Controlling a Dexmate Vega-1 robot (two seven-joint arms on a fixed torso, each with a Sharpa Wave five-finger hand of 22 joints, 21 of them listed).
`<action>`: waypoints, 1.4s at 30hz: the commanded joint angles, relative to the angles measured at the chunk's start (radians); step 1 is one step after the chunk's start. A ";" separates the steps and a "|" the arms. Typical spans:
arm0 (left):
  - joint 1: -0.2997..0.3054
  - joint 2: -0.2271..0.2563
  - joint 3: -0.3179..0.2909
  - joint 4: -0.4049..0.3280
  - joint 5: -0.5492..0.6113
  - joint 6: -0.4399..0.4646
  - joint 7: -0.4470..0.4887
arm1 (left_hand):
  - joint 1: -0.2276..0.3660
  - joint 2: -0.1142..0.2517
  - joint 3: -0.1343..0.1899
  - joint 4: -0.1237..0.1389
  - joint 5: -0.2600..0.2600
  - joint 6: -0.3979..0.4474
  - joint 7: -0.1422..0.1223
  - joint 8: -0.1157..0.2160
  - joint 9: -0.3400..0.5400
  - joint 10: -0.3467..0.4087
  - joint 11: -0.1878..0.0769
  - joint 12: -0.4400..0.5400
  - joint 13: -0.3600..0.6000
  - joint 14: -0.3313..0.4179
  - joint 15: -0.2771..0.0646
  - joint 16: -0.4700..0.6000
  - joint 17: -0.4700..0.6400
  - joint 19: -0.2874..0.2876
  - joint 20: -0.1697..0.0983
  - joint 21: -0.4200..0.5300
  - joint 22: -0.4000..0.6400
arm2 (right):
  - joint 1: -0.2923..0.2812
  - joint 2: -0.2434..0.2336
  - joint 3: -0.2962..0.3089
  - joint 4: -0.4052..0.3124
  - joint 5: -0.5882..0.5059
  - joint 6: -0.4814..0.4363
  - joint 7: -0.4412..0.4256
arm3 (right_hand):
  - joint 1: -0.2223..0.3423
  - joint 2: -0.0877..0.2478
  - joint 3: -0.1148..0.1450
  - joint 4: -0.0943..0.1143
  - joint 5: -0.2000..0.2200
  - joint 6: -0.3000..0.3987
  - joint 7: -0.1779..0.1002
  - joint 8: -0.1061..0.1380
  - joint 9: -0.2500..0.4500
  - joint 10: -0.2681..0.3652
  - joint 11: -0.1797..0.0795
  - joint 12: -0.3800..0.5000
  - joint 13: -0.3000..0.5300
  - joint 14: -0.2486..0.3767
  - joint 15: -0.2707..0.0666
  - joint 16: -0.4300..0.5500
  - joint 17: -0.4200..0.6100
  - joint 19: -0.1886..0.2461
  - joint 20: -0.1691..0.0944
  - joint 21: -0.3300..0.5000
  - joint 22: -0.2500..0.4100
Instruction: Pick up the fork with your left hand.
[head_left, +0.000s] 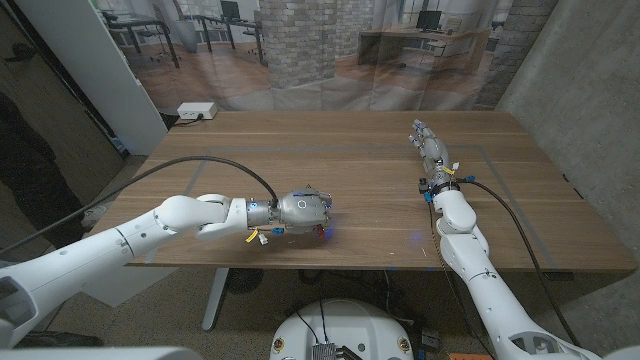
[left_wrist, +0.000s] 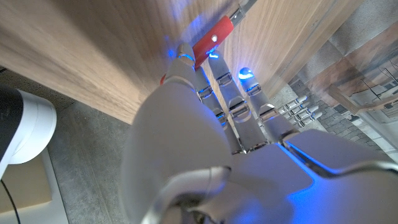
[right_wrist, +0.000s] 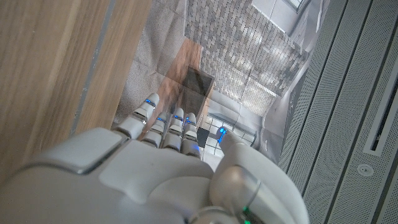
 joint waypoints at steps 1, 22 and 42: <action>0.004 0.000 -0.030 -0.019 0.015 0.038 0.034 | 0.008 0.016 0.000 0.006 0.010 0.034 0.001 -0.002 0.006 0.065 -0.051 0.006 0.197 0.003 -0.070 -0.008 -0.006 -0.005 -0.072 0.012 0.003 | -0.002 0.000 -0.002 -0.009 -0.006 -0.004 -0.004 | -0.006 0.001 0.004 -0.005 0.003 0.002 -0.004 -0.004 0.004 0.005 -0.005 -0.003 0.006 0.008 0.001 -0.004 0.001 -0.005 -0.032 0.000 0.003; -0.007 -0.002 -0.047 -0.036 0.027 0.091 0.055 | 0.011 0.018 -0.009 0.012 0.024 0.038 0.001 -0.006 0.007 0.071 -0.050 -0.003 0.218 0.011 -0.069 -0.017 0.002 -0.017 -0.075 0.033 0.008 | 0.014 -0.006 -0.002 -0.009 -0.008 -0.011 -0.002 | -0.008 0.002 0.005 -0.005 0.003 0.001 -0.005 -0.004 0.004 0.004 -0.006 -0.003 0.006 0.009 0.001 -0.004 0.001 -0.005 -0.033 0.000 0.003; -0.029 -0.015 -0.065 -0.043 0.040 0.151 0.090 | 0.014 0.019 -0.019 0.017 0.034 0.039 0.001 -0.012 0.008 0.076 -0.054 -0.013 0.239 0.014 -0.070 -0.027 0.010 -0.028 -0.077 0.053 0.010 | 0.034 -0.009 -0.001 -0.012 -0.017 -0.029 -0.003 | -0.009 0.003 0.006 -0.006 0.003 0.002 -0.006 -0.003 0.004 0.005 -0.007 -0.003 0.006 0.009 0.000 -0.005 0.001 -0.006 -0.034 0.001 0.003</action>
